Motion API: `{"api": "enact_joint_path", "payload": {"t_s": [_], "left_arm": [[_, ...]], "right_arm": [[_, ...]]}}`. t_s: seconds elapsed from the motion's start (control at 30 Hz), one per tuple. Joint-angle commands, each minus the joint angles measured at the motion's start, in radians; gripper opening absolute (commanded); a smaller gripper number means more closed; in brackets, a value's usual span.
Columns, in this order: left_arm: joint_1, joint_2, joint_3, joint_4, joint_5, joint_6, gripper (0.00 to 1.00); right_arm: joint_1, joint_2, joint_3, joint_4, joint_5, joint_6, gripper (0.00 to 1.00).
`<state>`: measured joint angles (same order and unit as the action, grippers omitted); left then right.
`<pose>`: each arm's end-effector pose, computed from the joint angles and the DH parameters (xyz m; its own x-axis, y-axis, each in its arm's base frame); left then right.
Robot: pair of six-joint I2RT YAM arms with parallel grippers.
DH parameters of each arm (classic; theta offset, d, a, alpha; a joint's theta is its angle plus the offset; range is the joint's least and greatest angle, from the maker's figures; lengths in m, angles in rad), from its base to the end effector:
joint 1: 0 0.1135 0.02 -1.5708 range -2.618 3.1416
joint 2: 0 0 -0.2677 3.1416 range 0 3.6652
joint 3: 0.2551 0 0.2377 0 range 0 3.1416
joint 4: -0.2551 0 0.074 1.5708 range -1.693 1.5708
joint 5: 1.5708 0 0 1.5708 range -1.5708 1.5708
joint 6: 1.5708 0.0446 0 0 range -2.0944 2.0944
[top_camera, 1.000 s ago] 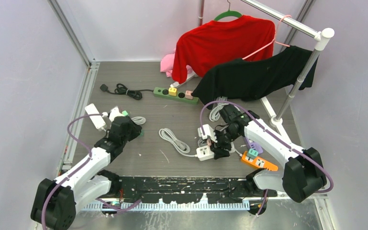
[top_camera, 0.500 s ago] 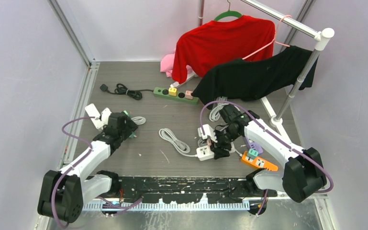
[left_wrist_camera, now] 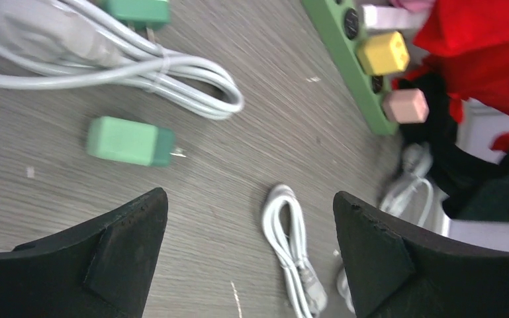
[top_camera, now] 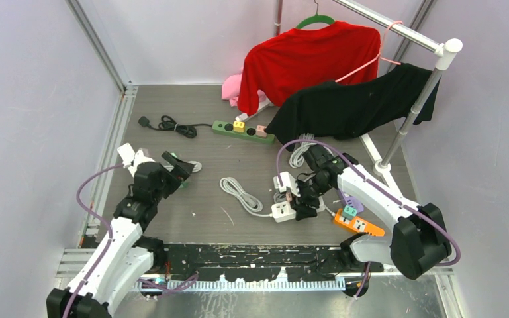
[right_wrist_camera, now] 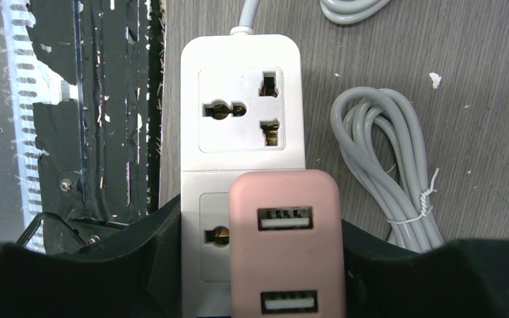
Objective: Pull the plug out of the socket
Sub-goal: Place the plug at the center of the board, then remove the plug from the socket.
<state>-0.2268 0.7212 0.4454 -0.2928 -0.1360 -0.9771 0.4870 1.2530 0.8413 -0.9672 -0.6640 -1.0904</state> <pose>0.1536 -0.0292 0.2217 -0.3859 -0.7537 -0.5319 -0.3725 0.6548 -0.6576 0.1568 0.1141 0.2236 0.0180 -0.7807 -0.6246 -0.9876 -0.1112 0.1104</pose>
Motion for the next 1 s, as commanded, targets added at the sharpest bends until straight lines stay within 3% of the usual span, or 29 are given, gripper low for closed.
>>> {"api": "enact_joint_path", "payload": {"t_s": [0.0, 0.17, 0.33, 0.47, 0.73, 0.83, 0.97], "left_arm": [[0.001, -0.059, -0.062, 0.126, 0.218, -0.023, 0.94], [-0.05, -0.063, -0.145, 0.335, 0.389, -0.011, 0.95], [-0.184, -0.039, -0.224, 0.596, 0.45, 0.028, 0.95], [-0.299, 0.007, -0.263, 0.724, 0.421, 0.063, 0.95], [-0.602, 0.113, -0.299, 0.9, 0.222, 0.187, 0.9], [-0.708, 0.19, -0.313, 1.021, 0.16, 0.258, 0.89], [-0.853, 0.309, -0.263, 1.054, 0.098, 0.4, 0.88]], "right_arm": [[0.004, 0.002, -0.018, 0.085, -0.018, 0.058, 0.19], [0.058, 0.039, -0.061, 0.196, 0.07, 0.128, 0.22], [0.124, 0.088, -0.086, 0.28, 0.155, 0.192, 0.31], [0.161, 0.127, -0.087, 0.32, 0.219, 0.215, 0.39], [0.165, 0.12, -0.057, 0.278, 0.213, 0.227, 0.73], [0.141, 0.102, -0.037, 0.219, 0.156, 0.194, 0.77], [0.101, 0.059, -0.019, 0.126, 0.068, 0.122, 0.81]]}}
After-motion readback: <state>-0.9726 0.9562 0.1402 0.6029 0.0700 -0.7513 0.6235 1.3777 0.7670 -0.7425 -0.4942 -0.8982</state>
